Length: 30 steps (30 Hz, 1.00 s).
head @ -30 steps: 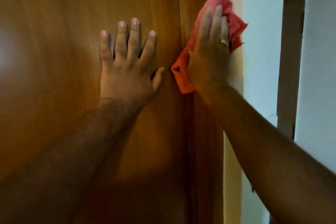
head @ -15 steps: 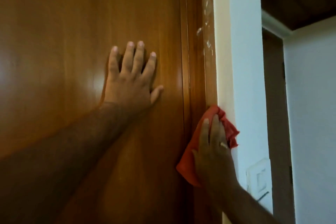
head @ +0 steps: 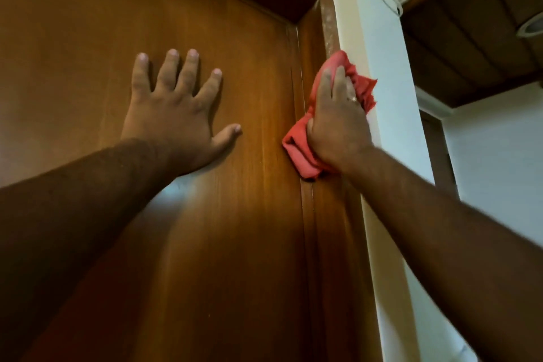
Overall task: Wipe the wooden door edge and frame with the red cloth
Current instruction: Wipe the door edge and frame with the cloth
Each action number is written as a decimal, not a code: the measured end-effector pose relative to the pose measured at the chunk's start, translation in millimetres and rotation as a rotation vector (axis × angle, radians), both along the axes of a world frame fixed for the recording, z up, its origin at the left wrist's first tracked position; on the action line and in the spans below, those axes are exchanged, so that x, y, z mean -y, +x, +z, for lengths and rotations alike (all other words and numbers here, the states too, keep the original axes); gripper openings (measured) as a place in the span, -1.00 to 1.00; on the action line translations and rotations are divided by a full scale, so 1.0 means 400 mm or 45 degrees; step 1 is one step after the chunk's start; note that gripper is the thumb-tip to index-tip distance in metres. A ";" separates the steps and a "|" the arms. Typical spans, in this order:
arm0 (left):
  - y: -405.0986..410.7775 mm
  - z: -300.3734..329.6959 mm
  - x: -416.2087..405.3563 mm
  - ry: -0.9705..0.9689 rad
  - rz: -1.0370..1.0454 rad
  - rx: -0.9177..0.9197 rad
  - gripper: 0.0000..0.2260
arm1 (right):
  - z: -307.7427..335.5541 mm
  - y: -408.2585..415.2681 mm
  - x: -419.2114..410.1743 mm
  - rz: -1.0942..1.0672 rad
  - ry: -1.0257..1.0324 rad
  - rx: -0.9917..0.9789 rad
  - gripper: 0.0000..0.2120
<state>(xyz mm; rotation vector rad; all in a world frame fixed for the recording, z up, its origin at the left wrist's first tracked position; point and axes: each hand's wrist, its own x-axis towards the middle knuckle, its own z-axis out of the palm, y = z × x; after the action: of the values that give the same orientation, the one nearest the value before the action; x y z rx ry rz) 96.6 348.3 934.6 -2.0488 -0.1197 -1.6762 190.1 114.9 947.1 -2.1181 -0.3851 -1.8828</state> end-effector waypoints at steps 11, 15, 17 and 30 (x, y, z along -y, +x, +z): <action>0.008 -0.003 0.014 -0.022 0.053 0.005 -0.17 | -0.132 0.008 0.042 -0.048 -0.233 -0.103 -0.20; 0.003 -0.003 0.016 -0.032 0.072 0.004 -0.18 | 0.177 -0.013 0.008 0.069 -0.091 -0.105 -0.09; 0.000 -0.003 0.019 -0.041 0.063 -0.007 -0.18 | 0.259 -0.014 -0.003 0.074 -0.028 -0.115 -0.08; -0.015 -0.003 -0.001 0.030 0.037 -0.100 -0.20 | -0.059 0.002 0.013 -0.394 -0.166 0.082 -0.20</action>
<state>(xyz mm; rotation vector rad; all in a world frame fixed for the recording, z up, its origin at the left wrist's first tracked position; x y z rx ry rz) 90.4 348.9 933.4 -2.0825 -0.1028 -1.5700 190.9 109.7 923.6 -2.3180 -0.2061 -2.1517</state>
